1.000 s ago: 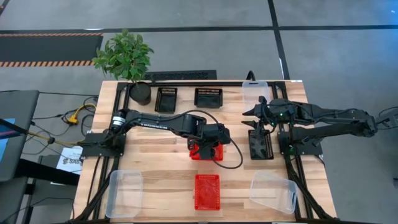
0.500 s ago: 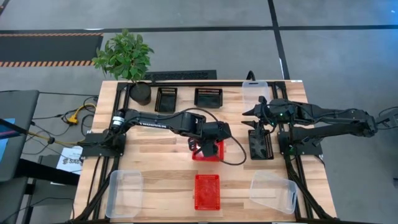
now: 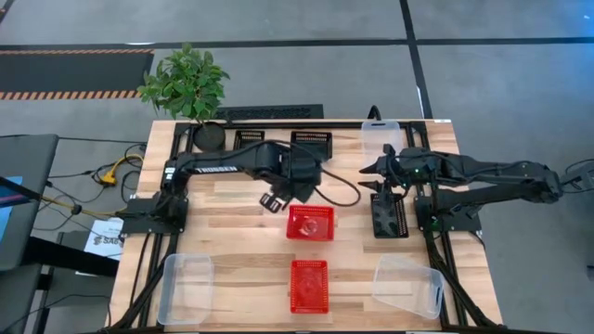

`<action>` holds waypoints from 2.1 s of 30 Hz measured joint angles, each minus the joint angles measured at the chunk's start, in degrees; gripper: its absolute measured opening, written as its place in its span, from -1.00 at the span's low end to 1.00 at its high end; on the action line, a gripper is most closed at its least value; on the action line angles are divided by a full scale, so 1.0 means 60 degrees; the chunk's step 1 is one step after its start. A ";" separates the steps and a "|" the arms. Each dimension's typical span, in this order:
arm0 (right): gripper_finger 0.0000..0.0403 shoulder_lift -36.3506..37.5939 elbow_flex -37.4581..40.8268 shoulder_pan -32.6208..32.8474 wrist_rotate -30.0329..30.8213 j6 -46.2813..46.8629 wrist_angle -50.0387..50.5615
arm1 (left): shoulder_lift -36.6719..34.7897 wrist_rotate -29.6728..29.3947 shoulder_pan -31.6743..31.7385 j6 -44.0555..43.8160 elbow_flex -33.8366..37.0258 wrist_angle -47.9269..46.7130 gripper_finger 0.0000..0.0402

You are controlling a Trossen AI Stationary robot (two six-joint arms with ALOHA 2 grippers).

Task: Stack baskets by color
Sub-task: Stack the top left black bin on top of the top right black bin

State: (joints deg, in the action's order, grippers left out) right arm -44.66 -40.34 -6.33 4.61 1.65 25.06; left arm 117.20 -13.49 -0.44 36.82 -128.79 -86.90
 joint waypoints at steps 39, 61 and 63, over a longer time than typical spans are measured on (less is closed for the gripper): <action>-0.05 -0.2434 -0.0004 0.2294 -0.1029 0.1656 0.0173 | -0.7923 -0.0189 0.2661 -0.1775 1.3078 0.9605 -0.30; -0.05 -0.2430 0.0000 0.2049 -0.1014 0.1140 0.0813 | -0.4504 0.1368 0.4556 -0.1344 1.2848 0.9491 -0.30; -0.05 -0.2430 0.0000 0.1953 -0.1017 0.1140 0.0812 | -0.4395 0.1365 0.4576 -0.1297 1.2848 0.9525 -0.30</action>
State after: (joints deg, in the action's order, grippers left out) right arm -59.24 -40.34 5.39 -1.49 8.49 29.93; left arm 90.83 -5.30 27.01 29.04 -51.70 -29.75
